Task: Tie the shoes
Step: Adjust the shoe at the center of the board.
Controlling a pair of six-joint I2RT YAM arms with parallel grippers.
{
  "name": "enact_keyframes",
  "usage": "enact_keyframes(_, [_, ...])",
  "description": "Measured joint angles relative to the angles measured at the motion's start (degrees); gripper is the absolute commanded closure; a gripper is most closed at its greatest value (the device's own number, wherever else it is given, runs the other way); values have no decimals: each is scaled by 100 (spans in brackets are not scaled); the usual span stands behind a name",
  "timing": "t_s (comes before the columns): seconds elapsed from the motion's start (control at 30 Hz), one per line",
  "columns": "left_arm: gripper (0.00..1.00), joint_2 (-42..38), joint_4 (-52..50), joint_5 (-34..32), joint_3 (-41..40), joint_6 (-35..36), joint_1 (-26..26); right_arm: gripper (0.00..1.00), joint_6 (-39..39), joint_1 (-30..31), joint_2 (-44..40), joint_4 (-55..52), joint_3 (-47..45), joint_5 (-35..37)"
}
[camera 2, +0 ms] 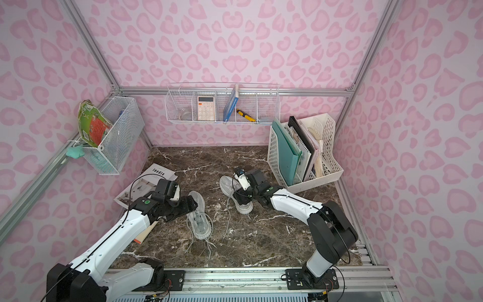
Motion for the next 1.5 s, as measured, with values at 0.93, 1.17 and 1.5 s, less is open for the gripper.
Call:
enact_keyframes(0.93, [30, 2601, 1679, 918, 1036, 378, -684, 57, 789, -236, -39, 479, -994, -1880])
enact_keyframes(1.17, [42, 2625, 1681, 1047, 966, 485, -638, 46, 1058, -824, -352, 826, -1062, -1696])
enact_keyframes(1.5, [54, 3106, 1567, 1058, 929, 682, -831, 43, 1073, -713, 170, 835, -688, -1510])
